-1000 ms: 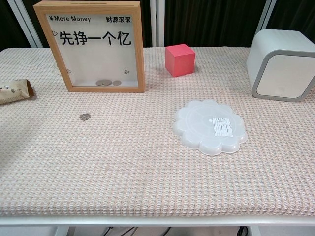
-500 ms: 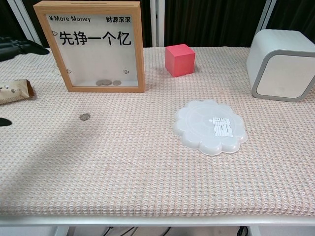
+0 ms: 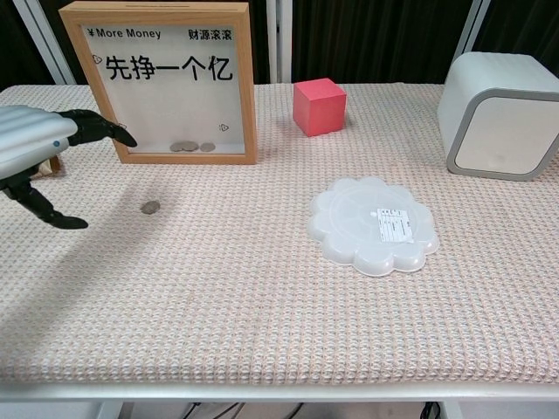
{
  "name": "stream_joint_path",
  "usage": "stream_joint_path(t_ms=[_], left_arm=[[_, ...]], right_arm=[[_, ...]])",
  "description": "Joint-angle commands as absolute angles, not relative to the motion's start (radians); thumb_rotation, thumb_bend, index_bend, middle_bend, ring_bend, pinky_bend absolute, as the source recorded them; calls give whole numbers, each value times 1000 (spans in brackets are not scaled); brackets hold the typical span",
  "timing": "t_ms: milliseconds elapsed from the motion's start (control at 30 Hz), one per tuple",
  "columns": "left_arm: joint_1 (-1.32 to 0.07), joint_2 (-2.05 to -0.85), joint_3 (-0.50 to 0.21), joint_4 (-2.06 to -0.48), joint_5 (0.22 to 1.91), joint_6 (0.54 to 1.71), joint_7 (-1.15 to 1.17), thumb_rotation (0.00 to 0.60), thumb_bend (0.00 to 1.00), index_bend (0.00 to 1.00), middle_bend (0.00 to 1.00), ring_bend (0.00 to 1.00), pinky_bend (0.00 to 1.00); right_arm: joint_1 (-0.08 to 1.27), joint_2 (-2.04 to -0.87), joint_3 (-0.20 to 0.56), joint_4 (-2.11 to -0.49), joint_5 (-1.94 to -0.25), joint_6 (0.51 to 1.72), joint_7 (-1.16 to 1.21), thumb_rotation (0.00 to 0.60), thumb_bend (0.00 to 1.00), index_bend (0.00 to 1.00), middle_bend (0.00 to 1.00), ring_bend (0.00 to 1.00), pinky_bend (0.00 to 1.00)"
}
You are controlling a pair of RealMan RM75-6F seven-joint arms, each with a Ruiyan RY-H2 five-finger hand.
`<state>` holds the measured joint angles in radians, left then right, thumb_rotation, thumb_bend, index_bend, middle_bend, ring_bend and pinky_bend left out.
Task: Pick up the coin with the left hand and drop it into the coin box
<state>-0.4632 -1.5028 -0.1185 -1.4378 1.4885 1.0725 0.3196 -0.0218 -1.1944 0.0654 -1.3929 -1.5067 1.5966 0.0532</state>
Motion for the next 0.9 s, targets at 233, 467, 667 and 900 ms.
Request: stream_joint_path(t_ms=[233,467,667,900], left_arm=[[-495,-1582,-117,-1320,1451,1057,235,600,150,310,183,115,257],[-503,-1625,-105,-1250,1442,1060,184,600,164,320,205,136,282],[-511,-1655,-101,-1217,1443,1075,163,600,164,345,260,172,325],[-531,-1706,-109,-1166,1438,1084,175,600,163,361,254,172,321]], right_arm=[[-17,-1193,64,-1397,-1506,1582,45,600,286,0,0,0,0],[-17,-1190,63,-1402,-1503,1574,40,600,288,0,0,0,0],[-13,-1194,61,-1402,-1501,1562,38,600,289,0,0,0,0],[-14,-1191,63,-1402,-1500,1564,42,600,291,0,0,0,0]])
